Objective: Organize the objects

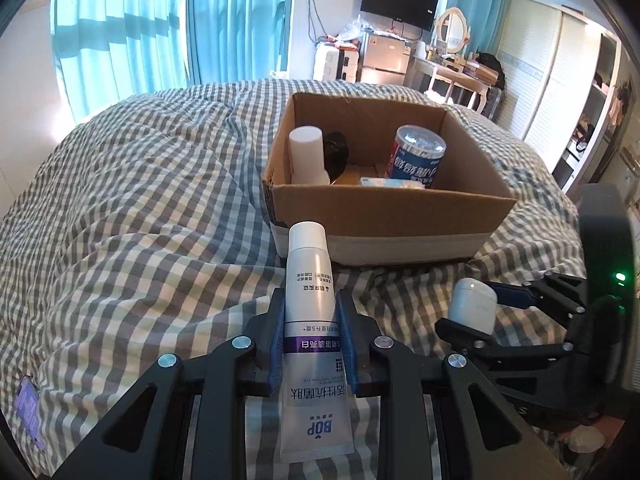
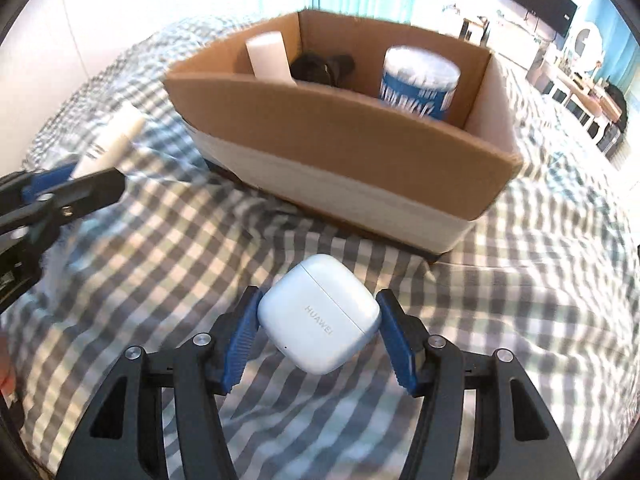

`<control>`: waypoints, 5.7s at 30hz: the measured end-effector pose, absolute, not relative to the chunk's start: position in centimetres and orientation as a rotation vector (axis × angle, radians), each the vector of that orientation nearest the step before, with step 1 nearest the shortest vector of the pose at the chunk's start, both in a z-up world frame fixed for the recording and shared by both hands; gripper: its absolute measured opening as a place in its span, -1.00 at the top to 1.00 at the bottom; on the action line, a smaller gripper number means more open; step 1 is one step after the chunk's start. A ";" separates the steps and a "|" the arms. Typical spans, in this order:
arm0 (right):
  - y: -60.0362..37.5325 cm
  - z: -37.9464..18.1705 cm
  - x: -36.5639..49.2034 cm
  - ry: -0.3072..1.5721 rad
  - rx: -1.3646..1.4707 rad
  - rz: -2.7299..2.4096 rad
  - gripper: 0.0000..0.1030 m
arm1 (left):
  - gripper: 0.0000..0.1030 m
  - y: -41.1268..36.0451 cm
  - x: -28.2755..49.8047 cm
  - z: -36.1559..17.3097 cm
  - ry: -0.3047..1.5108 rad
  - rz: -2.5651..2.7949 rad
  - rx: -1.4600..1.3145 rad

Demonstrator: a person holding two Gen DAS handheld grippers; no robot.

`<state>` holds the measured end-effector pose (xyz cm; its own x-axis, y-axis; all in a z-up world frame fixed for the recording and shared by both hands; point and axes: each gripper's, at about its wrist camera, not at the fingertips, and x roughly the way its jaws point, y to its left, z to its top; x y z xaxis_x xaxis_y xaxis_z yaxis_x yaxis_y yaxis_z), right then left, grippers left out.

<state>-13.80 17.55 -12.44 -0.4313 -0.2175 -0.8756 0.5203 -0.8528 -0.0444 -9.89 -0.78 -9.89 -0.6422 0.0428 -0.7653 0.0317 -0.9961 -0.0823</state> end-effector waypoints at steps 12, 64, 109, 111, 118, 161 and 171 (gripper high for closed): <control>19.8 -5.0 -11.6 0.380 1.148 -2.388 -0.13 | 0.53 0.9 -9.4 -4.7 -0.110 2.837 -1.215; 14.7 -9.3 -27.0 0.363 1.255 -2.263 -0.14 | 0.52 2.5 -28.6 -11.3 -0.001 2.574 -1.351; 22.2 10.0 -12.1 0.117 0.720 -2.810 -0.95 | -1.00 1.5 -10.4 11.7 0.074 2.988 -0.642; 22.9 10.6 -10.6 0.097 0.674 -2.827 -0.95 | -1.00 1.5 -8.8 12.2 0.085 3.001 -0.598; 24.4 10.3 -6.3 0.062 0.569 -2.871 -0.96 | -1.00 1.1 -4.3 11.2 0.091 3.048 -0.521; 24.4 0.4 -4.7 0.054 0.544 -2.886 -0.97 | -1.00 -0.1 -2.5 -0.3 0.091 3.175 -0.661; 24.5 0.3 -4.8 0.046 0.547 -2.890 -0.97 | -1.00 -0.4 -2.4 -0.4 0.065 3.170 -0.674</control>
<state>-4.77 24.47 0.25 -0.9115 -0.1896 -0.3649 0.2010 -0.9796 0.0069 -2.45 -0.40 -0.42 -0.9089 -0.1058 -0.4034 0.0891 -0.9942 0.0600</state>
